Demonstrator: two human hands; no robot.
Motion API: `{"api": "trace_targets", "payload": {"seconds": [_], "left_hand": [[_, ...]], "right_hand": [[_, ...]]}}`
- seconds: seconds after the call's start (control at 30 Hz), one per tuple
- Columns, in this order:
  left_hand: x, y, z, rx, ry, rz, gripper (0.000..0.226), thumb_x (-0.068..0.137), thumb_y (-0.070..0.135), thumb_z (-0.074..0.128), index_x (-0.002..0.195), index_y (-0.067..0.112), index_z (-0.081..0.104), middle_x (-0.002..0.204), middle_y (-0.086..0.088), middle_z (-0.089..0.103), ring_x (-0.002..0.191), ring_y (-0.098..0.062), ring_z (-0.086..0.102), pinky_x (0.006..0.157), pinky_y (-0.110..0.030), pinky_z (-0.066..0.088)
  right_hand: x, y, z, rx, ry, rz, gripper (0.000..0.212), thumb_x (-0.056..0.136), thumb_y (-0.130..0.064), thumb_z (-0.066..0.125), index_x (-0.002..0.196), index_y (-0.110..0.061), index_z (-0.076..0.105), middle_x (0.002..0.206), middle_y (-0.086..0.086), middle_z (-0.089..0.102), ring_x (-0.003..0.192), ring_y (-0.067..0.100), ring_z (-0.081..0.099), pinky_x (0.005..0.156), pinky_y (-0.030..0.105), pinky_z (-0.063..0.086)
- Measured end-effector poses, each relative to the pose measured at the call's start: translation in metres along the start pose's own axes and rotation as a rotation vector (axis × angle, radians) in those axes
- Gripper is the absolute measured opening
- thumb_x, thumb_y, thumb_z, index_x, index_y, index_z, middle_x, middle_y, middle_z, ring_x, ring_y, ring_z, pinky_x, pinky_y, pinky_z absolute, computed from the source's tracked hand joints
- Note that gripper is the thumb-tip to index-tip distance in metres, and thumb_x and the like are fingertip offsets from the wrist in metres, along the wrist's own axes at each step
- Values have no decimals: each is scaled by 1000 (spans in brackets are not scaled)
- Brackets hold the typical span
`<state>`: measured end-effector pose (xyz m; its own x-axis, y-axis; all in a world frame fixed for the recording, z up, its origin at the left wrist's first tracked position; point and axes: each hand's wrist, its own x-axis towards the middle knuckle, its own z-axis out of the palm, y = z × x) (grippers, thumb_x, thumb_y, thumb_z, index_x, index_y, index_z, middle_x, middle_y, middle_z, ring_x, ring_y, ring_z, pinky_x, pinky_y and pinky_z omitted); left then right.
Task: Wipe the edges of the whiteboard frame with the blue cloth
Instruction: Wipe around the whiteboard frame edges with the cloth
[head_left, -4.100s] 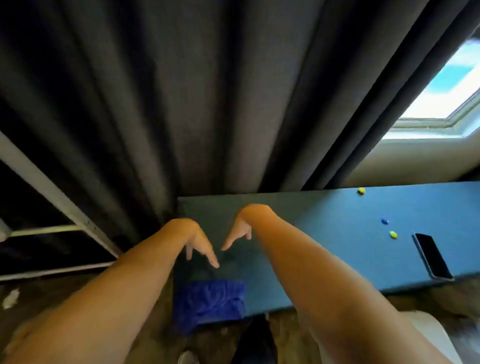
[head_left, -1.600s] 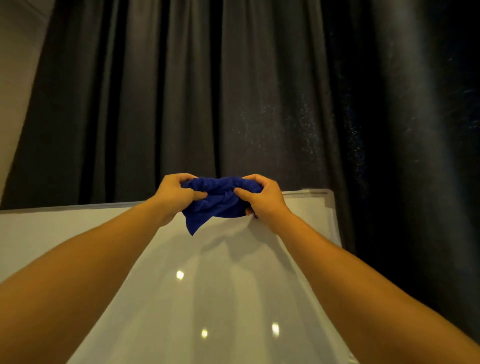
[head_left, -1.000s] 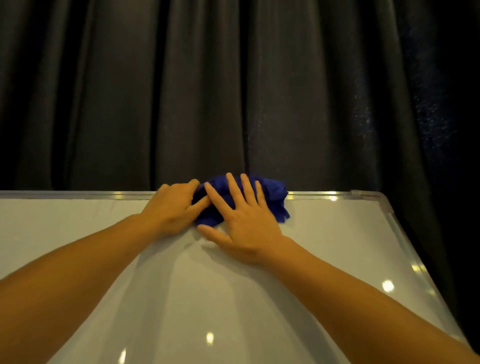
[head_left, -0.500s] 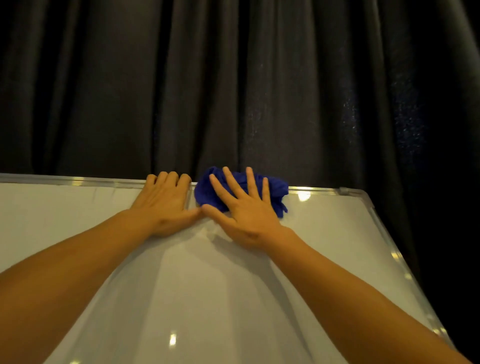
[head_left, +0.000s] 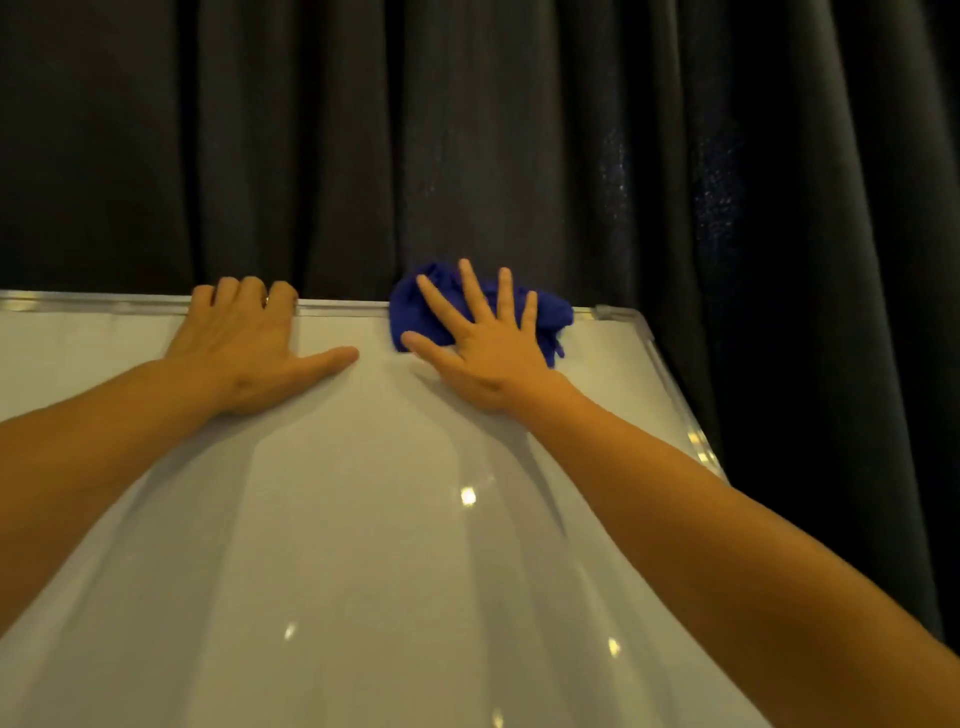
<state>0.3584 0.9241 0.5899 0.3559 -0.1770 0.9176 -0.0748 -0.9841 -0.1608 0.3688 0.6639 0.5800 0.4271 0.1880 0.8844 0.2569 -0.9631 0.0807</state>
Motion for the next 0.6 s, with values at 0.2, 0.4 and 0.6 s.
{"api": "trace_targets", "payload": {"seconds": [0.2,0.4,0.6], "left_hand": [[-11,38,23,-10,-17,-23,105,66,93,11,125,14,47,119,-21,51,107,-42,47,101,-55,32],[-1,9,19,41,-148,-128,125,51,100,-1,152,27,14,159,-15,20,144,-46,10,113,-66,3],[-21,11,21,-36,-227,-163,119,56,100,8,151,33,-14,164,-6,-11,144,-46,-18,111,-70,-4]], "right_hand": [[-10,31,-5,83,-53,366,83,80,-87,15,152,-49,-1,165,-2,-13,146,39,-24,111,64,-19],[-10,-30,23,13,30,-292,77,84,-83,23,150,-51,-1,166,-10,-3,149,35,-19,111,59,-24],[8,-1,6,124,-31,196,79,81,-86,18,150,-53,-1,165,-7,-14,146,39,-26,109,68,-19]]}}
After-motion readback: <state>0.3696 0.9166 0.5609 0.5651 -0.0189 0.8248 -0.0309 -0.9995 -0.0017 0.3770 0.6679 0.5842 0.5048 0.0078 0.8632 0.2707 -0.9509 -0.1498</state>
